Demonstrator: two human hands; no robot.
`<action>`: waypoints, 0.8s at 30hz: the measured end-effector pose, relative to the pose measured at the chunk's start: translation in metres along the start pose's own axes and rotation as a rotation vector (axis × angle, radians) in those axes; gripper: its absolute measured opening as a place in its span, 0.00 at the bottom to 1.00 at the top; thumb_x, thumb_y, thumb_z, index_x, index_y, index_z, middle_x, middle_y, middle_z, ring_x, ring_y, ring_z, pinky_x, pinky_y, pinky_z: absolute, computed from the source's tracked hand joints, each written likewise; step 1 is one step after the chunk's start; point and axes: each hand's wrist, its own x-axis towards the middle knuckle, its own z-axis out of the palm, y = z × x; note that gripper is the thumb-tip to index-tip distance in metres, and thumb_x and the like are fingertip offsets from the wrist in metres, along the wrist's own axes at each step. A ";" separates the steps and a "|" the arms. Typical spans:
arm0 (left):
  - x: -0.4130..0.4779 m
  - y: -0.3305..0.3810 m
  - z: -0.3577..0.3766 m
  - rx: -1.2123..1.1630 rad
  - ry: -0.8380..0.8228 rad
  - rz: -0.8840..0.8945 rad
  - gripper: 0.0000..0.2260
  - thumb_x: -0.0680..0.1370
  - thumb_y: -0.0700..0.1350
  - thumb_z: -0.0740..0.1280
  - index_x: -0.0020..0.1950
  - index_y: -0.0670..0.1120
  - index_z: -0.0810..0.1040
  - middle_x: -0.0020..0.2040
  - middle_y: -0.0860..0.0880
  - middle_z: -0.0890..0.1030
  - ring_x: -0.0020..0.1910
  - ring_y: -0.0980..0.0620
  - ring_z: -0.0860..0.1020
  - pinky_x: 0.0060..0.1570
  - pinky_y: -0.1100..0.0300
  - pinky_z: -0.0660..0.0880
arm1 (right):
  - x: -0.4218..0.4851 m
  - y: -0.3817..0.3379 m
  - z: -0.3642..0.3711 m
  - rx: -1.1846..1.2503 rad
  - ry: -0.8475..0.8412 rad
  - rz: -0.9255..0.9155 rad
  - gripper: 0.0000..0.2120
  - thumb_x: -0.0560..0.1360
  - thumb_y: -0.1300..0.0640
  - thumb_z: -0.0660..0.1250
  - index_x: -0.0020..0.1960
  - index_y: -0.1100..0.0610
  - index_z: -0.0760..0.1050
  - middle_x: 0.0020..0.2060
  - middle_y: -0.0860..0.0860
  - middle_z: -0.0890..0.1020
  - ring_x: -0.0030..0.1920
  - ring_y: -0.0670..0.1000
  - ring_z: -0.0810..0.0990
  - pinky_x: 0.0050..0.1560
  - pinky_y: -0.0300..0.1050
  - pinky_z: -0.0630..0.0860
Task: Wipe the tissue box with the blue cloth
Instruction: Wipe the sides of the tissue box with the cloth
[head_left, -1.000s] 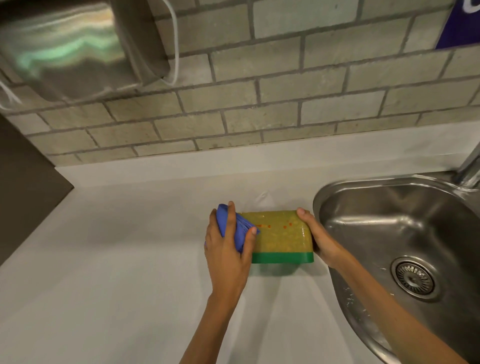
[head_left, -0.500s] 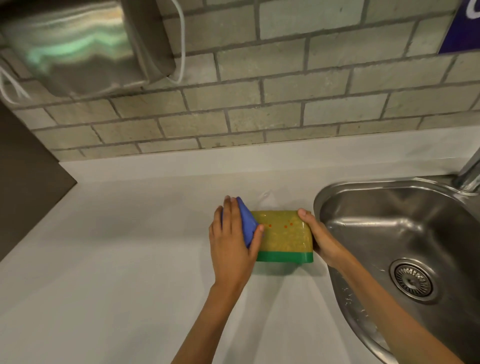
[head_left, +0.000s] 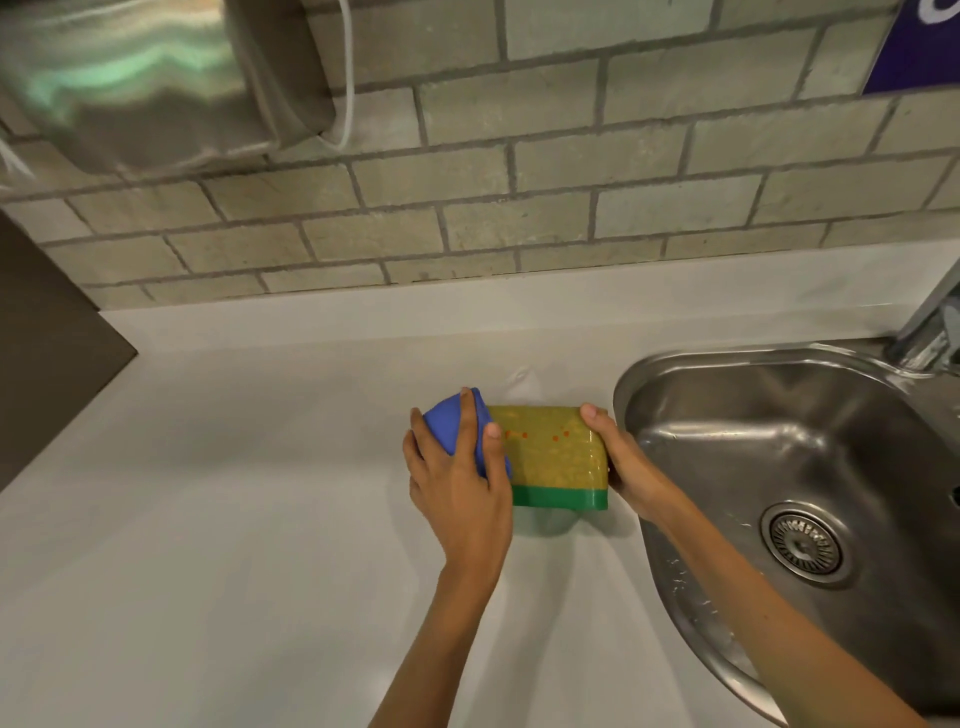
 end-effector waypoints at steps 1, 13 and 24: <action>0.000 0.001 0.002 0.080 0.010 0.046 0.22 0.78 0.58 0.50 0.71 0.59 0.65 0.75 0.40 0.60 0.73 0.41 0.59 0.63 0.43 0.67 | 0.000 0.000 0.000 -0.001 0.001 -0.001 0.41 0.60 0.32 0.62 0.66 0.56 0.67 0.58 0.56 0.78 0.59 0.54 0.77 0.59 0.50 0.75; -0.008 -0.032 -0.004 0.154 0.014 0.344 0.20 0.79 0.53 0.52 0.69 0.53 0.71 0.70 0.37 0.68 0.66 0.37 0.67 0.61 0.47 0.71 | 0.001 -0.006 -0.002 -0.013 0.008 0.005 0.40 0.59 0.32 0.62 0.64 0.55 0.69 0.52 0.52 0.79 0.52 0.49 0.79 0.47 0.42 0.75; -0.016 -0.007 0.014 0.365 -0.041 0.622 0.20 0.77 0.54 0.57 0.66 0.51 0.75 0.67 0.38 0.74 0.67 0.34 0.71 0.57 0.40 0.75 | 0.005 -0.004 -0.003 0.000 0.037 -0.016 0.26 0.67 0.35 0.63 0.57 0.52 0.74 0.44 0.50 0.83 0.44 0.46 0.82 0.42 0.39 0.76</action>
